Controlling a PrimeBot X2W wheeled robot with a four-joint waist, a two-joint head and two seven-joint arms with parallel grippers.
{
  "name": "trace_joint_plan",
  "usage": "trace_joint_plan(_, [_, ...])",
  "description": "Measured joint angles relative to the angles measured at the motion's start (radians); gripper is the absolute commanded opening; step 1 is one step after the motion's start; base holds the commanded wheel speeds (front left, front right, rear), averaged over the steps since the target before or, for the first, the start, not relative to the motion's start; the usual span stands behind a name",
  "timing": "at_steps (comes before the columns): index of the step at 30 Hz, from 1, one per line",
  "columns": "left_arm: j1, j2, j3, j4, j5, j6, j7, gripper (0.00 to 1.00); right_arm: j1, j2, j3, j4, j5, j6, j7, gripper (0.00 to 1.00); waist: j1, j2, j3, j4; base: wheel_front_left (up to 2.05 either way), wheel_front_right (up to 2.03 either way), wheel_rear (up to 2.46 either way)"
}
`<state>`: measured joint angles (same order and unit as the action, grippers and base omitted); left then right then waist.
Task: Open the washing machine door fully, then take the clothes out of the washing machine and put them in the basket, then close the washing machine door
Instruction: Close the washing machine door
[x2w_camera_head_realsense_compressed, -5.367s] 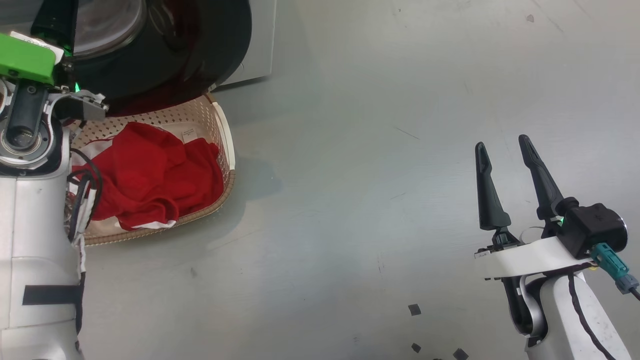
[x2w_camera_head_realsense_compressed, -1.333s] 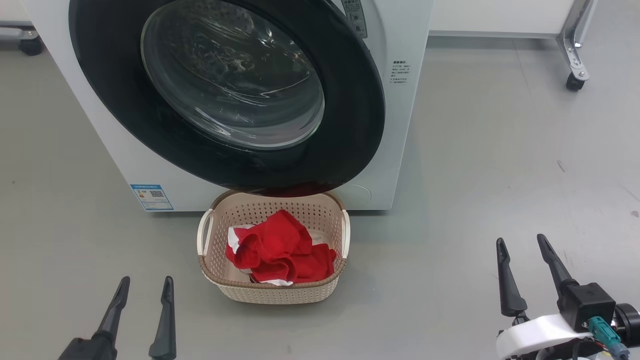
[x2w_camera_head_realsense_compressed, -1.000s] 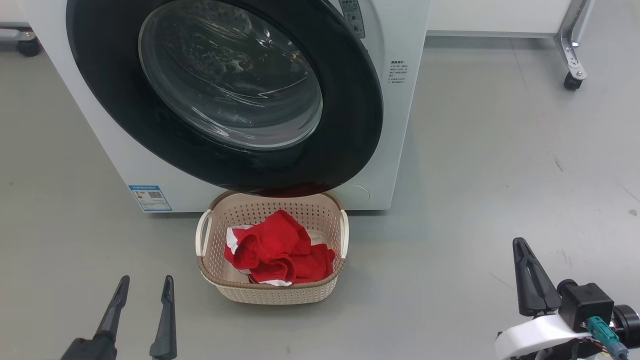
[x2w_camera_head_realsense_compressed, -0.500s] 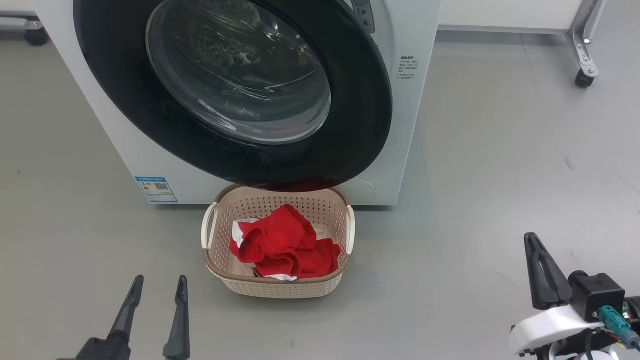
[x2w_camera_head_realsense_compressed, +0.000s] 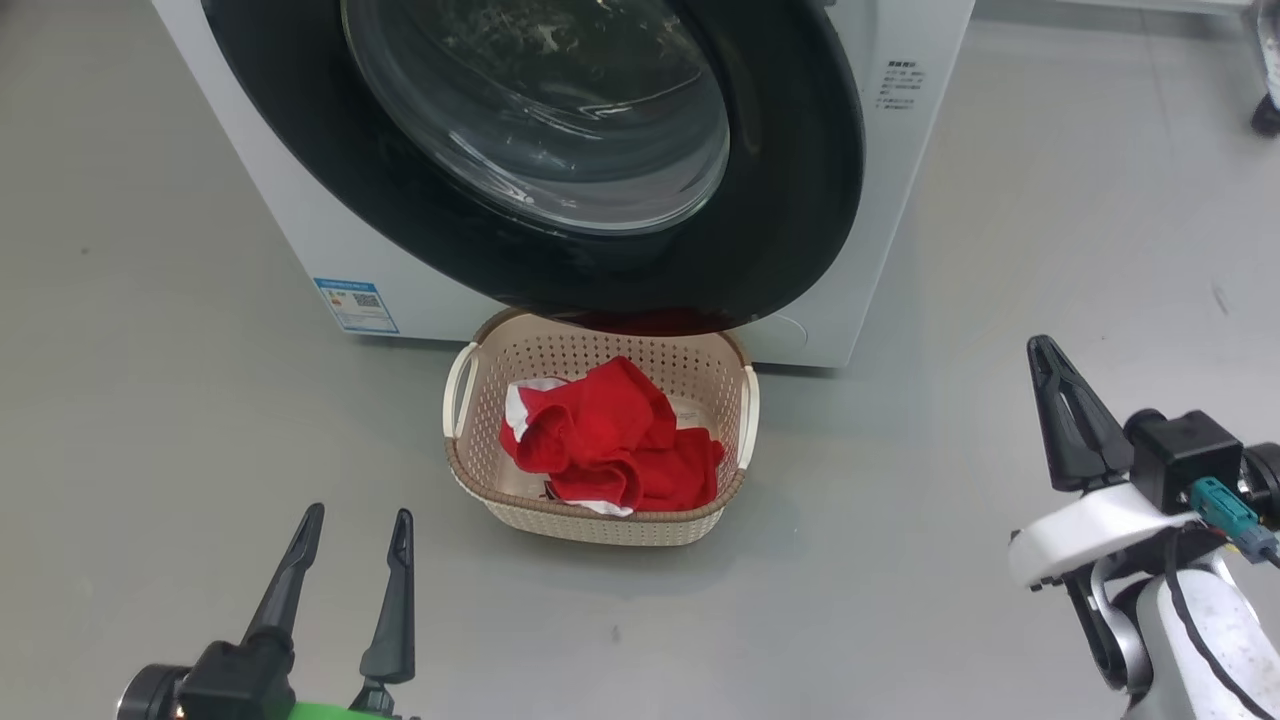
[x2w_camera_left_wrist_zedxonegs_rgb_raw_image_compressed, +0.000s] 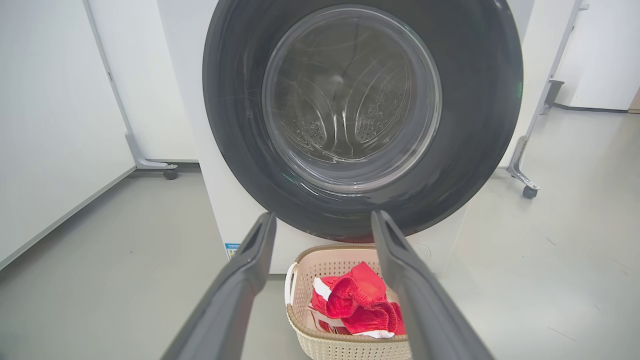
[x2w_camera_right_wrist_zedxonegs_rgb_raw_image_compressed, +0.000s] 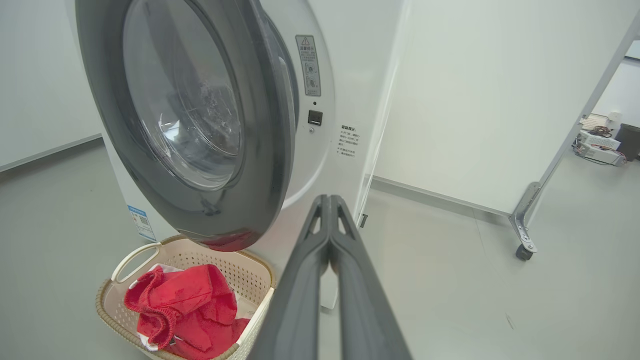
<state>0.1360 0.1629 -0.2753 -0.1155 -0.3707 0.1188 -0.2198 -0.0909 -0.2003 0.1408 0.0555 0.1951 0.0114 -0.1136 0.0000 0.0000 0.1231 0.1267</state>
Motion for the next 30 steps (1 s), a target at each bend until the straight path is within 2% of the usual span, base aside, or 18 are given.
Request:
trace_joint_plan(13, [-0.104, -0.032, -0.044, -0.007, 0.029, -0.003, -0.002, 1.00, -0.263, 0.039, 0.094, 0.103, -0.011, 0.067, 0.050, 0.00, 0.0000, 0.0000, 0.124, 0.093, 0.00, 0.00, 0.00])
trace_joint_plan(20, [-0.147, -0.049, -0.056, -0.007, 0.038, -0.011, -0.010, 1.00, -0.373, 0.033, 0.100, 0.155, -0.013, 0.070, 0.070, 0.00, 0.0000, 0.0000, 0.179, 0.133, 0.00, 0.00, 0.00])
trace_joint_plan(21, [-0.161, -0.055, -0.057, -0.007, 0.038, -0.011, -0.010, 1.00, -0.415, 0.027, 0.100, 0.172, -0.013, 0.080, 0.080, 0.00, 0.0000, 0.0000, 0.197, 0.146, 0.00, 0.00, 0.00])
trace_joint_plan(25, [-0.180, -0.063, -0.064, -0.005, 0.038, -0.021, -0.011, 1.00, -0.467, 0.025, 0.097, 0.200, -0.011, 0.084, 0.083, 0.00, 0.0000, 0.0000, 0.225, 0.164, 0.00, 0.00, 0.00])
trace_joint_plan(30, [-0.217, -0.085, -0.078, 0.019, 0.038, -0.027, -0.020, 1.00, -0.531, -0.001, 0.089, 0.272, -0.011, 0.092, 0.083, 0.00, 0.0000, 0.0000, 0.263, 0.207, 0.00, 0.00, 0.00])
